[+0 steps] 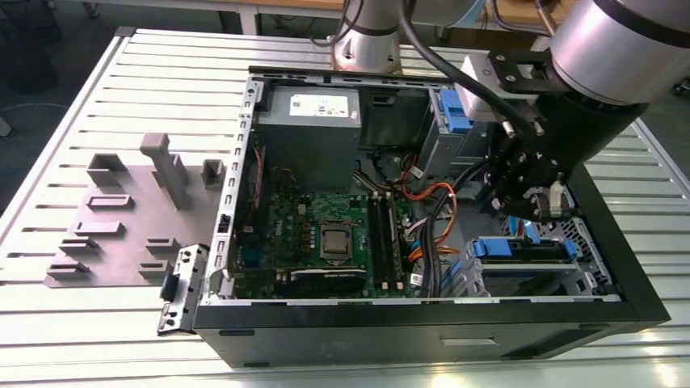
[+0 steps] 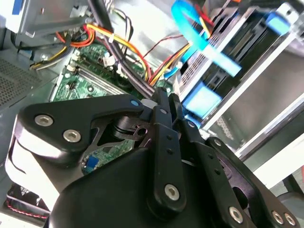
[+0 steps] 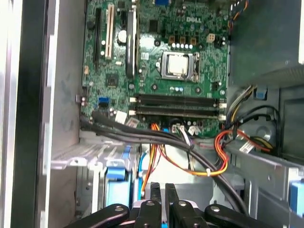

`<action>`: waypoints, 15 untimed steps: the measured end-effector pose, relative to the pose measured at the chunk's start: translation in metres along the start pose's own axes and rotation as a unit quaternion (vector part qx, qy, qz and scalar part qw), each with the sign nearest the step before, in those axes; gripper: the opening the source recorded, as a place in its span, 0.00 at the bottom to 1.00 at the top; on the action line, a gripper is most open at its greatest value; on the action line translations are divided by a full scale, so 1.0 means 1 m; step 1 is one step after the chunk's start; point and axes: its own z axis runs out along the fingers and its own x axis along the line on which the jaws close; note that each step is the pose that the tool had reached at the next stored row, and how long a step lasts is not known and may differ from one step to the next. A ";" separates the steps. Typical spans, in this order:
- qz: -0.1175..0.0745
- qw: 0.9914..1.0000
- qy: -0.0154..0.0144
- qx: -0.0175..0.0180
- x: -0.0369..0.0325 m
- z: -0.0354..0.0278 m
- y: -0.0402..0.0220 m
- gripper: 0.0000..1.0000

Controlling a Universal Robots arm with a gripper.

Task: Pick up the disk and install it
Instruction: 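Insert the second disk wire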

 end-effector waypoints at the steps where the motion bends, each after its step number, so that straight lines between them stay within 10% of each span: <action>1: 0.000 1.000 0.000 0.000 0.0001 0.0001 -0.0025 0.19; 15: 0.000 1.000 0.000 0.000 0.0008 0.0007 -0.0294 0.19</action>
